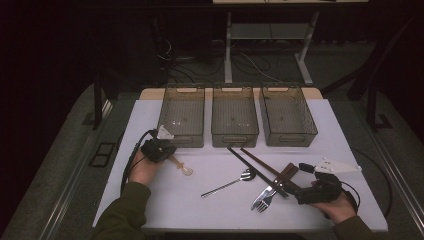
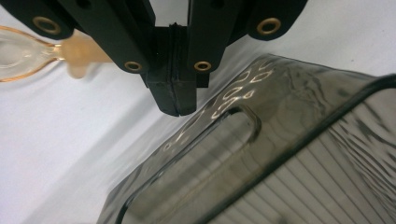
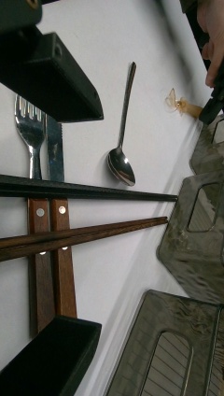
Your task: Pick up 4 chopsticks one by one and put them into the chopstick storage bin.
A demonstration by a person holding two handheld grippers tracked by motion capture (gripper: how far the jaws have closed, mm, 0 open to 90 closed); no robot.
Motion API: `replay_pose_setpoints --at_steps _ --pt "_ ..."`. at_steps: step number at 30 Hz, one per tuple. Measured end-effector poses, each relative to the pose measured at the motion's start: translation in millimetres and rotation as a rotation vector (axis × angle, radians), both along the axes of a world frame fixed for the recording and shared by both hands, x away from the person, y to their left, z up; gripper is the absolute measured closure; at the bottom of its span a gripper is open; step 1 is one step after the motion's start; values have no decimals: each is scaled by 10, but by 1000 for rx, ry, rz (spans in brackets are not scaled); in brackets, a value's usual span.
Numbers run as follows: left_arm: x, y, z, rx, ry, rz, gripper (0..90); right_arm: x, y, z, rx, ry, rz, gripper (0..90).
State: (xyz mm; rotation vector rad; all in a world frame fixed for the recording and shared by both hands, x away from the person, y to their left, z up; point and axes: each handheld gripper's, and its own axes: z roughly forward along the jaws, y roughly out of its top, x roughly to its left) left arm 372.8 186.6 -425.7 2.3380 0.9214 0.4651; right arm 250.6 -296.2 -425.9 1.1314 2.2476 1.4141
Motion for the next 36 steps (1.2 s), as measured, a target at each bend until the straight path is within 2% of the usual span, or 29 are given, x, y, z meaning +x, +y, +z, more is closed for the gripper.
replay_pose_setpoints --at_steps 5,8,11,12,13,14,15,16,17,20,21,22,23,24,25,26,28,30,31,34,36 --pt "-81 -10 19 -10 11 -14 897 -8 -1 6 -1 1 0 6" --pt "-187 14 36 -60 16 -30 896 -9 -3 7 -4 2 1 6" --pt "-278 53 61 -136 28 -42 893 -3 -2 5 -16 -3 -2 6" --pt "-278 53 61 -136 28 -42 877 -3 -2 5 -16 -3 -2 6" --pt "-338 64 63 -178 34 -52 860 1 1 9 -22 0 -2 6" --pt "-367 71 61 -195 36 -60 842 8 4 8 -30 0 -1 6" --pt "-367 71 61 -195 36 -60 825 8 4 8 -30 0 -1 6" --pt "-402 68 58 -211 43 -60 801 33 15 13 -56 14 7 6" --pt "-431 63 53 -220 40 -66 801 33 15 13 -56 14 7 6" --pt "-519 50 43 -240 38 -77 732 115 46 16 -100 46 23 7" --pt "-544 48 40 -245 36 -79 681 167 58 24 -116 62 28 77" --pt "-569 47 39 -247 35 -82 654 186 62 29 -122 55 30 83" --pt "-622 39 36 -260 29 -82 625 207 66 37 -123 70 29 89" --pt "-622 39 36 -260 29 -82 602 219 67 45 -124 83 33 151" --pt "-645 43 36 -264 29 -86 602 219 67 45 -124 83 33 151" --pt "-690 47 28 -288 30 -89 554 233 79 46 -128 91 37 178" --pt "-713 45 21 -299 32 -91 505 249 92 42 -134 109 52 244" --pt "-760 43 12 -304 27 -97 469 260 99 40 -137 113 53 270" --pt "-783 45 11 -308 27 -101 447 283 111 42 -143 120 66 336" --pt "-855 59 -12 -336 25 -109 405 322 129 56 -149 125 72 416" --pt "-868 58 -22 -338 28 -111 386 339 134 60 -153 126 71 442"
